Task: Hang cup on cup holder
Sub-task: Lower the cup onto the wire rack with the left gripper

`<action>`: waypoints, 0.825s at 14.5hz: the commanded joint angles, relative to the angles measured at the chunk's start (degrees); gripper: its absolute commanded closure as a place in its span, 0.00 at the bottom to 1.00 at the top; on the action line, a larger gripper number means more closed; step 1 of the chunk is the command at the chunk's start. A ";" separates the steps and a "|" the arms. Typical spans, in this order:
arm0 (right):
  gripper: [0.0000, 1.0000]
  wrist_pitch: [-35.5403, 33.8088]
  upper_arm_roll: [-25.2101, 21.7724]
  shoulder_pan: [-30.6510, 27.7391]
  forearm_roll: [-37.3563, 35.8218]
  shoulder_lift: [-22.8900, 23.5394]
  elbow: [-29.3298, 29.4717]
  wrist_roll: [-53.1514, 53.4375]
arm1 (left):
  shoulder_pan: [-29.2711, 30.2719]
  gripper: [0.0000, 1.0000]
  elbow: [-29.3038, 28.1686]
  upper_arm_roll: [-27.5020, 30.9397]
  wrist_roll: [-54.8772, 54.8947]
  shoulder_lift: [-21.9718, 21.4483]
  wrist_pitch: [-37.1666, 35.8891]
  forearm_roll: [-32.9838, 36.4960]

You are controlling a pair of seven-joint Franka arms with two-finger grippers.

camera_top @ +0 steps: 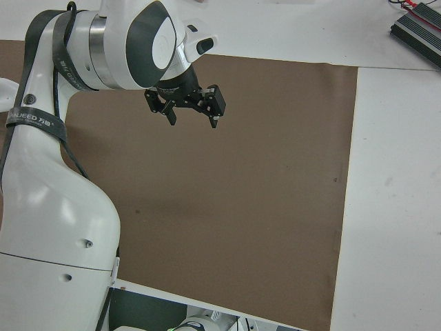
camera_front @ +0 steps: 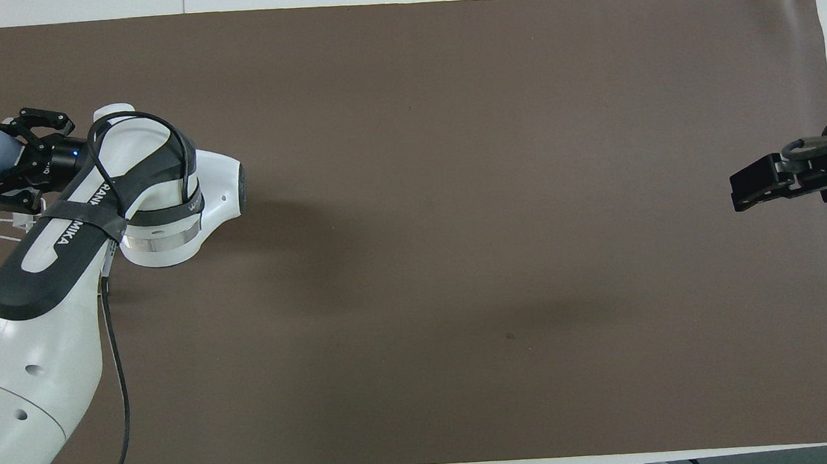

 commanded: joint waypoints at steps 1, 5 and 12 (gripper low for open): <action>0.01 0.07 0.10 -0.54 0.81 -1.40 -1.44 -1.38 | 1.31 1.00 -0.67 -0.49 -2.18 1.37 1.76 1.03; 0.01 -0.02 0.36 -0.45 1.07 -1.66 -1.52 -1.73 | 1.32 0.46 -0.33 -0.75 -3.07 2.26 2.64 0.25; 0.01 -0.11 0.63 1.39 1.25 -2.28 -2.67 -1.99 | -1.05 0.00 3.62 -0.58 -2.19 -2.48 2.12 -11.43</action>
